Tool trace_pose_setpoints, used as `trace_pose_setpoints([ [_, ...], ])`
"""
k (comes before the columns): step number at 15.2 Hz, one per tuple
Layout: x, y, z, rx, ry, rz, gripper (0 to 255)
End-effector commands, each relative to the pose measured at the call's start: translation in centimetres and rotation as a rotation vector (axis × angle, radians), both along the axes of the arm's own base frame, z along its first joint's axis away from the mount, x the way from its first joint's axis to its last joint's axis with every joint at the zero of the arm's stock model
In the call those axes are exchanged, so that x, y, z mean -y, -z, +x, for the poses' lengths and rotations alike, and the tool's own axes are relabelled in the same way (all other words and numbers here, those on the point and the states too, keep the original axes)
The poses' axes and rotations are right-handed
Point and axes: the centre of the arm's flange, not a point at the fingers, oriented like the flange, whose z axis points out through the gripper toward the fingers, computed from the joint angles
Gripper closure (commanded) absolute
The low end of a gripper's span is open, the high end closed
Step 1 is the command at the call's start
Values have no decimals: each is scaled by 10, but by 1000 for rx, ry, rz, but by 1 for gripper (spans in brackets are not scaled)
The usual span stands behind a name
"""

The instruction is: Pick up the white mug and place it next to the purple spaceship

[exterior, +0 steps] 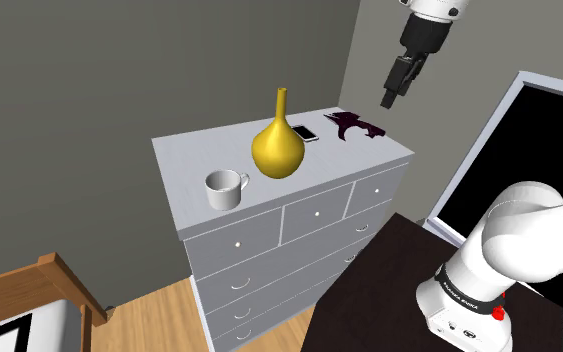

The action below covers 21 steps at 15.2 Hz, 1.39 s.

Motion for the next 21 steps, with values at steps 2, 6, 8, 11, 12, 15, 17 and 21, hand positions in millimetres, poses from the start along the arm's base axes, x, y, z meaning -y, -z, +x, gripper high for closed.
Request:
trace_pose_setpoints([
  [2, -9, 6, 9, -4, 1, 0, 0],
  [6, -43, 30, 43, -18, 3, -1, 0],
  [8, -60, 42, 60, -25, 4, -2, 0],
  [11, -86, 61, 85, -36, 6, -2, 0],
  [12, -94, 67, 94, -39, 6, -3, 0],
  [15, -120, 86, 119, -50, 8, -3, 0],
  [17, -137, 99, 136, -57, 9, -4, 0],
  [21, -171, 125, 169, -71, 11, -5, 0],
])
